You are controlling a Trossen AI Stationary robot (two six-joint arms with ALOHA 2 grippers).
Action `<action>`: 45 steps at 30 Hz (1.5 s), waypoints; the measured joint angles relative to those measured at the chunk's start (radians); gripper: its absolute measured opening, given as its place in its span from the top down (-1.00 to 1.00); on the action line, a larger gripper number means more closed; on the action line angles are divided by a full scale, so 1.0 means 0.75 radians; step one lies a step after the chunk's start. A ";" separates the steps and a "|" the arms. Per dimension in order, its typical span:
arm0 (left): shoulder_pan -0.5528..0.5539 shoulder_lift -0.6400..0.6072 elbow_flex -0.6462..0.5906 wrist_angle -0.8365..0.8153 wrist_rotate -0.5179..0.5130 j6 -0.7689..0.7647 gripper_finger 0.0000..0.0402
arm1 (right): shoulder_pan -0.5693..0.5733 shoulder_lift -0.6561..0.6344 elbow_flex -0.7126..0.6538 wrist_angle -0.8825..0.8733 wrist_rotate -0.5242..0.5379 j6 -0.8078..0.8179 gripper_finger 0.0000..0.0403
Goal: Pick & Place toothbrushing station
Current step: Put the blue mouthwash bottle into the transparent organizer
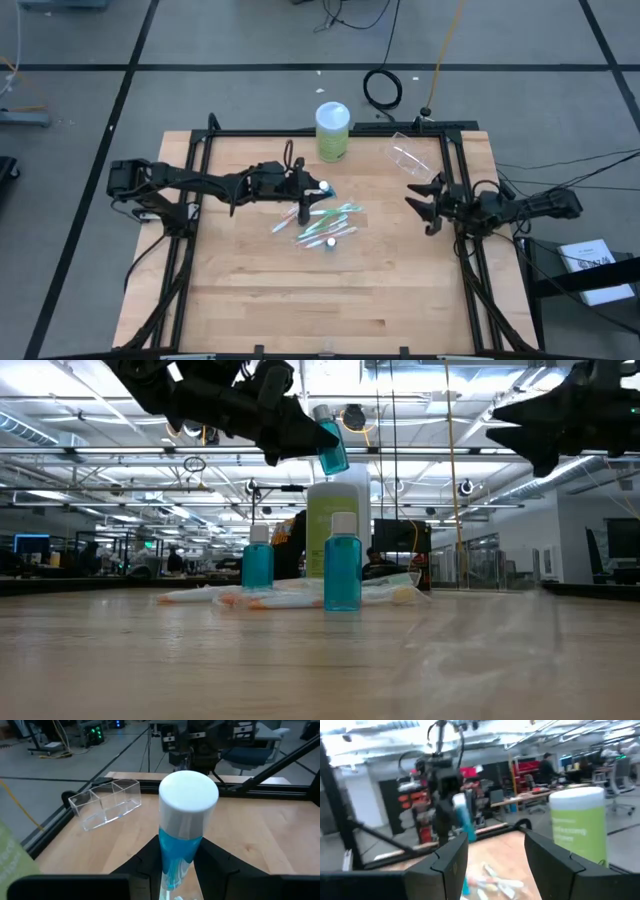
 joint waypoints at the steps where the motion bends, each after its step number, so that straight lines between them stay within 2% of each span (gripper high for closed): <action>1: -0.003 0.016 0.004 -0.011 -0.001 0.000 0.51 | -0.002 0.044 0.000 0.066 0.005 -0.011 0.08; 5: -0.005 0.144 0.072 0.010 0.003 0.000 0.51 | -0.004 0.285 0.035 0.308 0.004 -0.044 0.08; 8: -0.004 0.268 0.166 0.010 0.018 0.000 0.51 | -0.009 0.519 0.107 0.259 0.006 -0.038 0.08; 12: -0.007 0.397 0.306 -0.020 0.121 0.003 0.51 | -0.037 0.843 0.250 0.319 0.009 0.048 0.08; 14: -0.017 0.443 0.368 -0.070 0.129 0.014 0.51 | -0.054 1.003 0.314 0.336 0.006 0.066 0.08; 18: -0.039 0.516 0.463 -0.149 0.121 0.066 0.51 | -0.067 1.239 0.442 0.437 -0.005 0.017 0.08; 21: -0.049 0.537 0.492 -0.195 0.119 0.104 0.51 | -0.078 1.354 0.523 0.432 -0.054 -0.030 0.08; 25: -0.055 0.535 0.503 -0.208 0.119 0.111 0.51 | -0.087 1.417 0.603 0.423 -0.137 -0.029 0.08; 28: -0.056 0.536 0.503 -0.226 0.119 0.109 0.51 | -0.087 1.424 0.631 0.373 -0.141 -0.028 0.08; 35: -0.056 0.536 0.501 -0.258 0.116 0.108 0.51 | -0.087 1.419 0.811 -0.099 -0.178 0.078 0.08; 45: -0.057 0.536 0.501 -0.259 0.117 0.106 0.51 | -0.087 1.447 0.835 -0.191 -0.173 0.087 0.08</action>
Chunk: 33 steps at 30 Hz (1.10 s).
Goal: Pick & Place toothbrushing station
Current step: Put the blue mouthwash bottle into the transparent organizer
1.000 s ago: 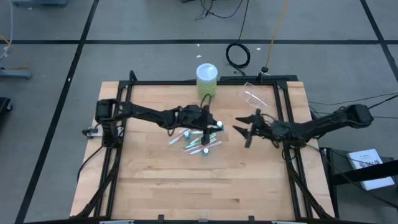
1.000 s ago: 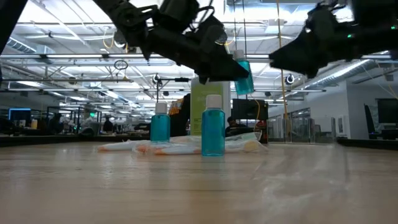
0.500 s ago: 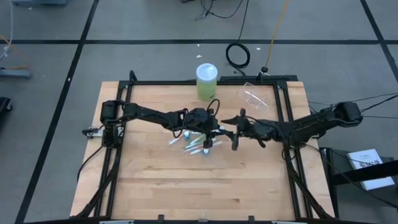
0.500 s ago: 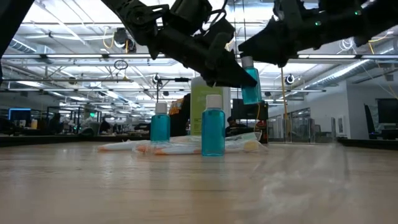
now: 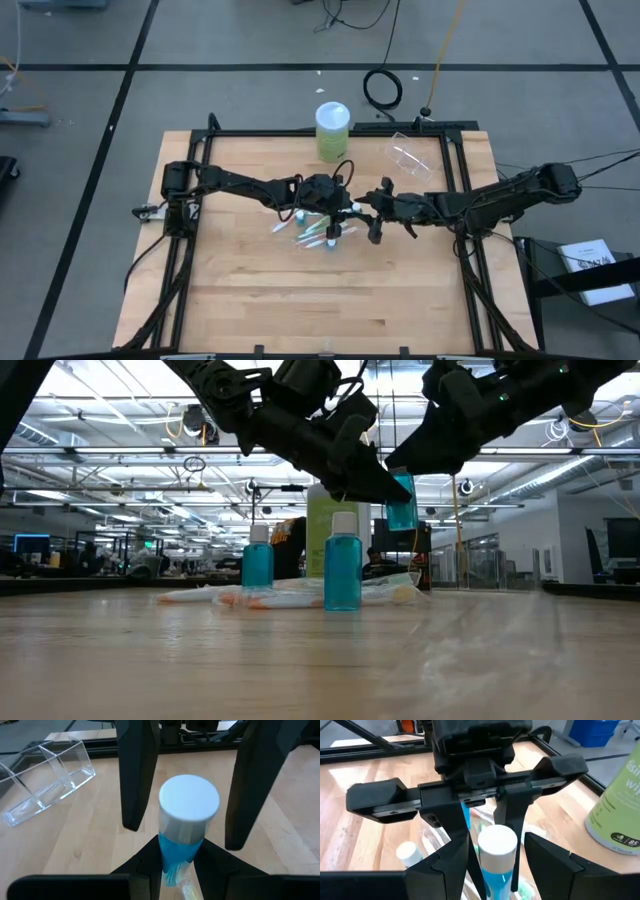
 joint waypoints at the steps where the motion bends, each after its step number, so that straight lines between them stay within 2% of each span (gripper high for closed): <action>1: 0.000 0.000 0.000 -0.001 0.000 0.001 0.51 | 0.000 -0.001 0.000 0.000 0.000 0.000 0.08; 7: 0.000 0.000 0.000 -0.006 0.000 0.004 0.51 | 0.000 -0.001 0.001 -0.015 0.001 0.000 0.16; 18: 0.001 0.000 0.000 -0.007 0.002 0.004 0.51 | 0.000 -0.001 0.001 -0.017 0.000 -0.003 0.55; 23: 0.001 0.000 0.000 -0.004 0.002 0.004 0.49 | 0.000 -0.009 0.001 -0.017 -0.001 0.007 0.55; 27: -0.007 -0.001 -0.001 0.012 -0.002 -0.050 0.30 | -0.001 -0.016 0.001 -0.016 0.000 0.036 0.51; 33: -0.040 -0.001 0.000 0.046 -0.011 -0.008 -0.21 | -0.027 -0.044 0.001 -0.006 -0.002 0.035 0.56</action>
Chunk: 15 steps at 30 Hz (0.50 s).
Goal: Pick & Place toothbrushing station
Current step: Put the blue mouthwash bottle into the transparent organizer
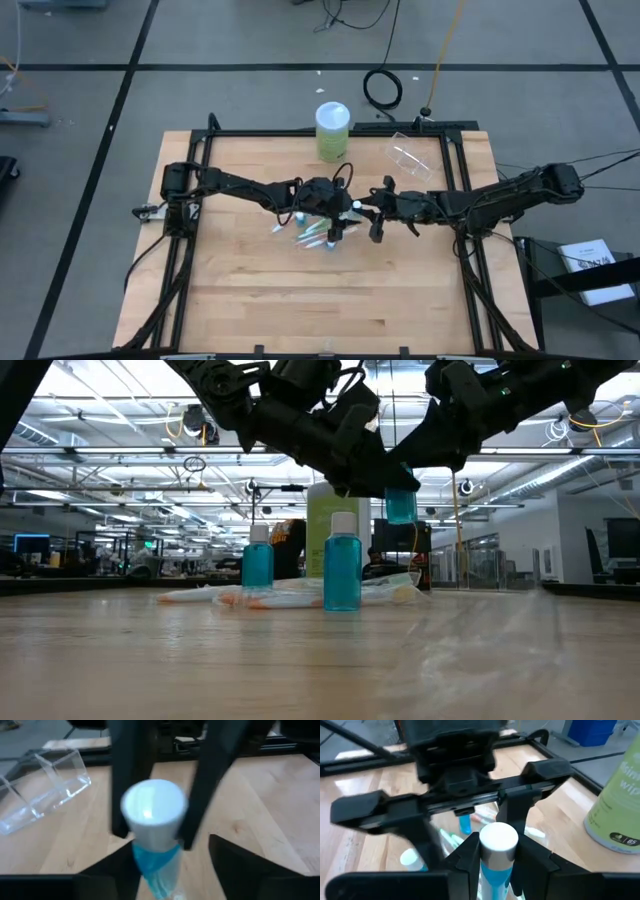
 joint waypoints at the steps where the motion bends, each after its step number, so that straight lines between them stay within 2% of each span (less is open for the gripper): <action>1: -0.003 -0.002 0.000 0.002 -0.003 0.011 -0.28 | -0.008 -0.013 0.000 -0.003 0.000 -0.001 0.56; 5: -0.008 -0.021 0.000 0.003 -0.006 0.017 -0.50 | -0.044 -0.076 -0.001 -0.032 0.007 -0.027 0.56; 8: -0.006 -0.059 0.001 -0.010 -0.024 0.013 -0.62 | -0.083 -0.139 0.002 -0.101 0.075 -0.053 0.56; 12: -0.002 -0.130 -0.001 -0.049 -0.155 0.009 -0.72 | -0.170 -0.225 0.003 -0.203 0.127 -0.074 0.56; 15: -0.017 -0.191 0.000 -0.051 -0.202 0.013 -0.76 | -0.241 -0.278 -0.004 -0.297 0.230 -0.082 0.56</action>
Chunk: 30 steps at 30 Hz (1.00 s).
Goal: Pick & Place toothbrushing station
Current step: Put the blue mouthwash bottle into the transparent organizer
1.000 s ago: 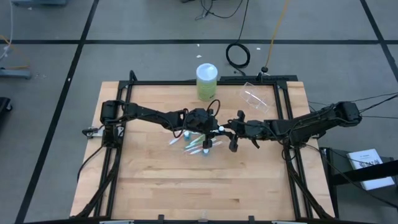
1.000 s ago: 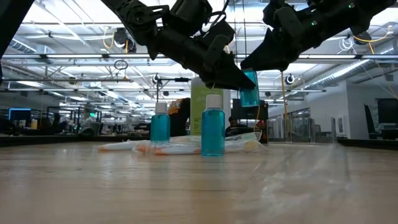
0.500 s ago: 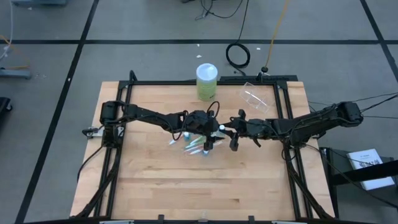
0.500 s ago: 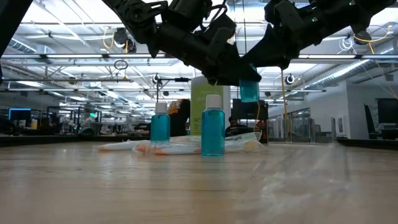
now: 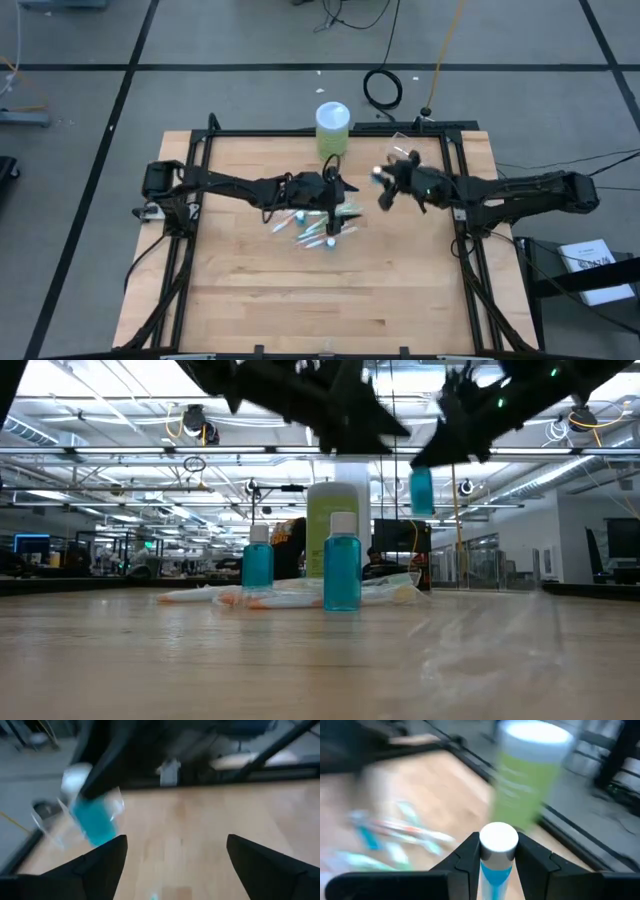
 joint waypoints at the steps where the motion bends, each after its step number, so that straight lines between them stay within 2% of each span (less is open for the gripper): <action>1: -0.003 -0.020 0.000 -0.013 -0.001 0.003 -0.77 | -0.016 -0.014 -0.001 -0.019 0.028 -0.004 0.56; 7: 0.007 -0.090 -0.001 -0.038 -0.003 0.038 -0.76 | -0.180 -0.102 -0.020 -0.140 0.157 -0.004 0.55; 13: 0.019 -0.085 -0.001 -0.050 -0.016 0.040 -0.77 | -0.419 -0.139 -0.133 -0.059 0.205 -0.019 0.55; 18: 0.039 -0.087 -0.014 -0.068 -0.016 0.030 -0.78 | -0.619 -0.146 -0.307 0.239 0.150 -0.048 0.55; 22: 0.064 -0.087 -0.028 -0.060 -0.020 0.010 -0.75 | -0.729 -0.144 -0.420 0.386 0.030 -0.018 0.55; 26: 0.083 -0.087 -0.048 -0.067 -0.020 -0.001 -0.76 | -0.801 -0.143 -0.519 0.460 0.018 0.012 0.55; 30: 0.099 -0.087 -0.049 -0.059 -0.020 -0.003 -0.77 | -0.854 -0.144 -0.587 0.536 -0.059 0.065 0.55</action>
